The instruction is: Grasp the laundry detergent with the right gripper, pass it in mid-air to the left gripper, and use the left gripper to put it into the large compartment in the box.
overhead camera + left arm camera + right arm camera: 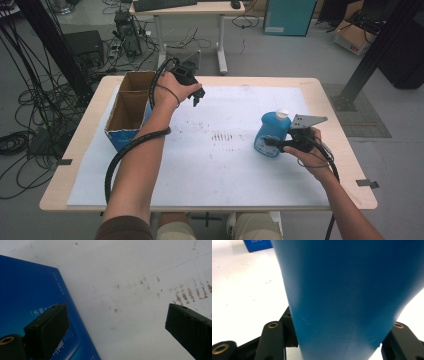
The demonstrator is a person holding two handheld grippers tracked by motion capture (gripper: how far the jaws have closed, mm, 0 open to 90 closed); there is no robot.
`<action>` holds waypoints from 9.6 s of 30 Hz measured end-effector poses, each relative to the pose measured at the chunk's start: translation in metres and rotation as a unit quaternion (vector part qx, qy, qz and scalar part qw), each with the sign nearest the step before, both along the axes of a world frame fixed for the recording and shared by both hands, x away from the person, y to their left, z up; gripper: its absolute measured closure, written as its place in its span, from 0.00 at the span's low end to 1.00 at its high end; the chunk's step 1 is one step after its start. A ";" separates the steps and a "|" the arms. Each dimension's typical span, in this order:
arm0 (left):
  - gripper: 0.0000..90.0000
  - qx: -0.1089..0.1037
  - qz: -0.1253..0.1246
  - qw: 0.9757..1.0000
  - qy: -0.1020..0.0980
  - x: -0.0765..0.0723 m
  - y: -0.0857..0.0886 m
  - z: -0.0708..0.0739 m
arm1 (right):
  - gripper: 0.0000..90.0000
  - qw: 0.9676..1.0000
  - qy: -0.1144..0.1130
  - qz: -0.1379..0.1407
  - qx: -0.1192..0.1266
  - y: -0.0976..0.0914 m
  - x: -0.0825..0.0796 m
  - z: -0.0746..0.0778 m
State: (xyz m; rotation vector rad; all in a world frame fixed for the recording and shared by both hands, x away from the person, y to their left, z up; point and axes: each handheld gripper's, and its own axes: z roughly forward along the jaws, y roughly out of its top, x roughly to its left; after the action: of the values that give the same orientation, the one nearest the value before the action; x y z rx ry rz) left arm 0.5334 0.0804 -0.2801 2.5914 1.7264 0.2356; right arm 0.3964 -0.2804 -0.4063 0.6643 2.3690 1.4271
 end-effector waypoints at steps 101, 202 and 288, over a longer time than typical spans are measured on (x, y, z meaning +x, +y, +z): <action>0.06 -0.042 -0.413 0.909 0.023 -0.088 0.003 0.108 | 0.49 0.978 0.034 0.207 -0.003 0.231 0.058 0.076; 0.06 -0.052 -0.434 0.898 0.057 -0.105 -0.027 0.091 | 0.48 0.968 -0.003 0.251 -0.003 0.225 0.038 0.091; 0.39 -0.022 -0.444 0.894 0.052 -0.107 -0.028 0.090 | 0.48 0.966 0.015 0.257 -0.006 0.223 0.031 0.095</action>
State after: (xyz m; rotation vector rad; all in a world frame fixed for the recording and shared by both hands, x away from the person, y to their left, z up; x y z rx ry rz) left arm 0.4260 0.0529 -0.1906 3.0530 0.3956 0.0250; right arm 0.4277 -0.0570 -0.3114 0.0552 2.6950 1.5944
